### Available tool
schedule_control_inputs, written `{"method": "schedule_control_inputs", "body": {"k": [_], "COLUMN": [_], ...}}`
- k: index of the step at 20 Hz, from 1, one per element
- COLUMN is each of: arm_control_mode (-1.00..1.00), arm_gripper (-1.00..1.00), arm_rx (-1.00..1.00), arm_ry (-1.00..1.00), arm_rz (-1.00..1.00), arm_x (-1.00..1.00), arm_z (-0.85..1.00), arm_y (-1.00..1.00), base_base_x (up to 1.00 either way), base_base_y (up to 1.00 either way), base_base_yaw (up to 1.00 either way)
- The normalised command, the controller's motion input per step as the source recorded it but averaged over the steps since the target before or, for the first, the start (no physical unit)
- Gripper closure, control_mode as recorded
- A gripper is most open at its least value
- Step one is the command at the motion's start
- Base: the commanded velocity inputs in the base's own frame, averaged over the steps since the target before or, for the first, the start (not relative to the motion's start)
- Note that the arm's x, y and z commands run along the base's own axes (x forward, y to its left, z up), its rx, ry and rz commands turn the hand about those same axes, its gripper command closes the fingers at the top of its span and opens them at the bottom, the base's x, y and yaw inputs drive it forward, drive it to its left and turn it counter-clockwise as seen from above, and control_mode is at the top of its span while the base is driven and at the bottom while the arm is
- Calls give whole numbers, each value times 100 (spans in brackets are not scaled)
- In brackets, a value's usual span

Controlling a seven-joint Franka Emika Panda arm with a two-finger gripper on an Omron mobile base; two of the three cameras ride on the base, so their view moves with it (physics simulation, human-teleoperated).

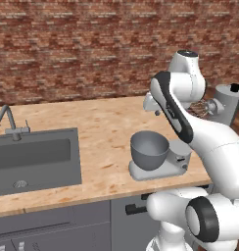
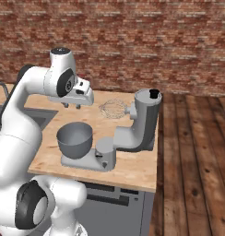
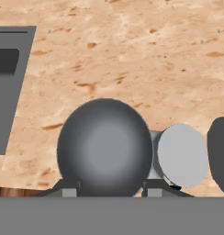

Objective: Close the stand mixer head.

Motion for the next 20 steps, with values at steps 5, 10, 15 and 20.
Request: {"method": "schedule_control_inputs", "body": {"k": [5,10,15,20], "arm_control_mode": [-100,-100,-100,-100], "arm_gripper": [-100,-100,-100,-100], "arm_rx": [1,2,3,12], "arm_ry": [-2,-12,-16,-19], "arm_rz": [0,0,2,8], "arm_x": [-39,-82,-89,-79], "arm_z": [0,0,5,3], "arm_y": [-17,-54,-69,-86], "base_base_x": [0,0,0,0], "base_base_y": [0,0,0,0], "base_base_yaw": [0,0,0,0]}}
